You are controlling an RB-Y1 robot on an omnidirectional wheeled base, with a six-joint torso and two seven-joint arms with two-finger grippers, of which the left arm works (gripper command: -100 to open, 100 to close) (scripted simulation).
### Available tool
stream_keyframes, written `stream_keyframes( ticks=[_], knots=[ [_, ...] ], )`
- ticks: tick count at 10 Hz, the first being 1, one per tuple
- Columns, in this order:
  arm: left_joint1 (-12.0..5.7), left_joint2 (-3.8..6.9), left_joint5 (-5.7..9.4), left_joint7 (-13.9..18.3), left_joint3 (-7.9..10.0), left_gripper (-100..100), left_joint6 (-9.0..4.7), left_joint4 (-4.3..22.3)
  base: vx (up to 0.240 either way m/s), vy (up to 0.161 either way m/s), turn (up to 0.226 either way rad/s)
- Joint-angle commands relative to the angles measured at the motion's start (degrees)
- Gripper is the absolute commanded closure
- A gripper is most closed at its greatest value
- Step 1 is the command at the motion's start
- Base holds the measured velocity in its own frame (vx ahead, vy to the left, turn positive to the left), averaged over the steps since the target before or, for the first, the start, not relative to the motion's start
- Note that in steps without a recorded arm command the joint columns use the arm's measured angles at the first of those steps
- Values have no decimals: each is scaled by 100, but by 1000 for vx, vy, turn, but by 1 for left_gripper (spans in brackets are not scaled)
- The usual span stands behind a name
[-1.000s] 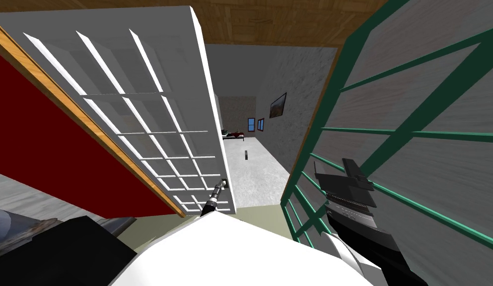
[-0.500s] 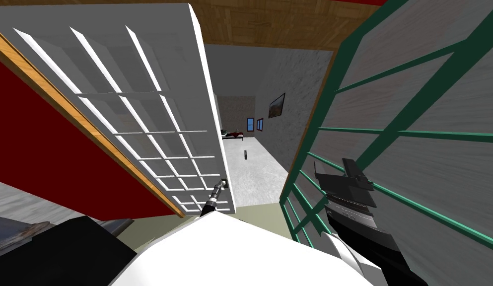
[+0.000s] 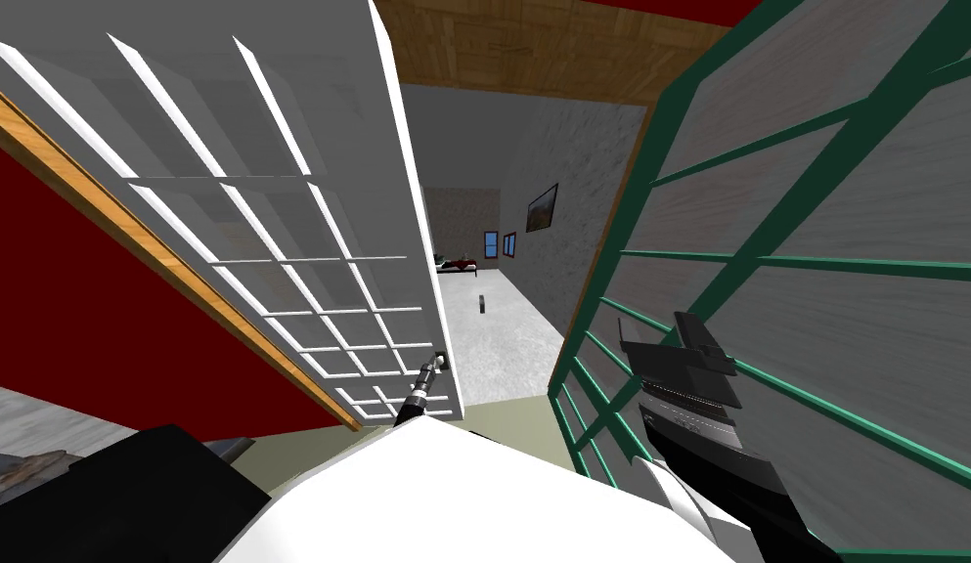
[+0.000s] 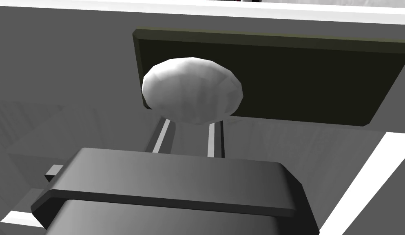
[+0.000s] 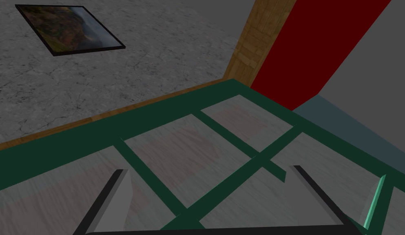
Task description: Pull the door open
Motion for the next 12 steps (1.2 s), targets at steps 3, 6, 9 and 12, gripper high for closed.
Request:
stream_keyframes(
  ticks=[3,6,9,12],
  knots=[
    [-101,-87,125,425,-185,100,-73,-21,-40,11,-53],
    [-99,-79,387,796,-239,100,-51,-39,-73,17,-118],
    [-99,-75,517,1145,-266,100,-39,-49,-64,8,-56],
    [-85,-40,712,1515,-159,-100,38,111,-79,25,-8]
  ],
)
